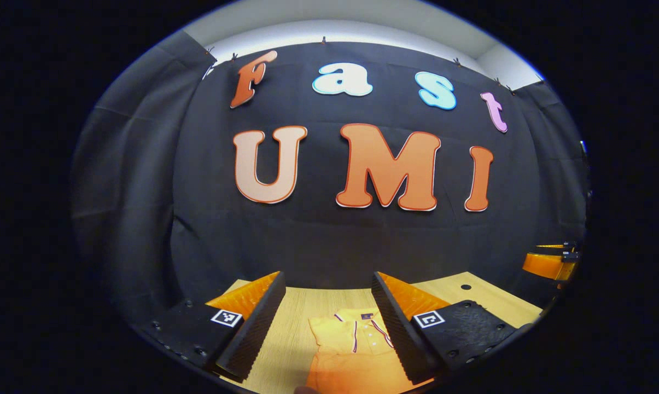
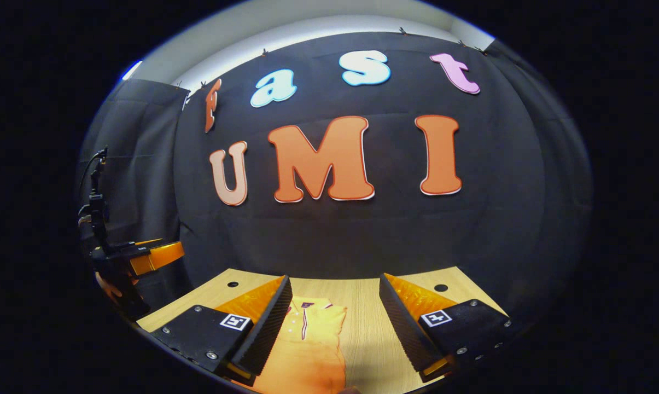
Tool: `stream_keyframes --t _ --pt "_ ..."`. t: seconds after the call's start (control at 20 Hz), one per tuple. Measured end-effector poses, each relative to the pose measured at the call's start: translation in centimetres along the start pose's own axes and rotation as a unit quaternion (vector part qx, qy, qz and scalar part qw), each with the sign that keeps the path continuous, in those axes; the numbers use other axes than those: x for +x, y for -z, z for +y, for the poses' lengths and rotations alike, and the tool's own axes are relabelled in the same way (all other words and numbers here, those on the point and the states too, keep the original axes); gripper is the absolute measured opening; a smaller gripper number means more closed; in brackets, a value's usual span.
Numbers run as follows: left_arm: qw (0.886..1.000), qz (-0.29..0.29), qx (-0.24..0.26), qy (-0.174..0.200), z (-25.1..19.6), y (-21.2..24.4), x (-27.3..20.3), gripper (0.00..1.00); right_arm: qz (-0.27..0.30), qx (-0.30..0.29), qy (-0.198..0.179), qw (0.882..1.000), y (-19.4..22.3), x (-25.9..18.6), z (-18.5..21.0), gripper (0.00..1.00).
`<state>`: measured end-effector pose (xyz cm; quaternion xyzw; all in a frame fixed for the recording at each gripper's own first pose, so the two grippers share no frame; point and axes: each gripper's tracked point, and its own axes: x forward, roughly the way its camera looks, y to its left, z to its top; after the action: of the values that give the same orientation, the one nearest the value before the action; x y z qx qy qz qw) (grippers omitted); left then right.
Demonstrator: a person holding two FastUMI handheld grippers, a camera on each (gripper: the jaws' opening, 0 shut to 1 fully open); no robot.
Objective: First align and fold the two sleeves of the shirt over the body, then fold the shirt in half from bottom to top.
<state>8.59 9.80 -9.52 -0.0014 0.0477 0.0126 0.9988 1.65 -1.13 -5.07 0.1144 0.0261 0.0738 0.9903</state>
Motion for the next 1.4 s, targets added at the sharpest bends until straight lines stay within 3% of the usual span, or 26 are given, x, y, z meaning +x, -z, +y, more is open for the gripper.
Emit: stream_keyframes --t 0.3,0.55,0.8,1.05,1.2,1.4 --pt "0.999 -0.043 0.013 -0.028 0.2 -0.7 -5.4 0.98 0.005 -0.028 -0.028 0.999 1.7 -1.8 1.3 0.98" --pt "0.998 0.053 0.034 -0.006 -0.8 5.8 -7.5 0.98 0.097 -0.025 -0.033 0.994 9.1 -4.5 1.0 0.97" --pt "0.988 0.145 0.051 0.005 -0.3 12.1 -9.4 0.98 0.179 -0.014 -0.023 0.984 15.0 -6.5 0.1 0.97" --pt "0.963 0.262 0.061 0.029 0.3 19.5 -11.8 0.98 0.281 0.012 -0.028 0.959 22.2 -9.2 0.1 0.98" --pt "0.936 0.345 0.068 0.035 1.1 24.4 -13.8 0.98 0.338 0.008 -0.030 0.941 26.3 -11.2 0.0 0.99" --pt "0.910 0.410 0.055 0.041 1.0 28.2 -15.6 0.98 0.396 0.006 -0.034 0.917 29.5 -13.0 0.4 0.99"
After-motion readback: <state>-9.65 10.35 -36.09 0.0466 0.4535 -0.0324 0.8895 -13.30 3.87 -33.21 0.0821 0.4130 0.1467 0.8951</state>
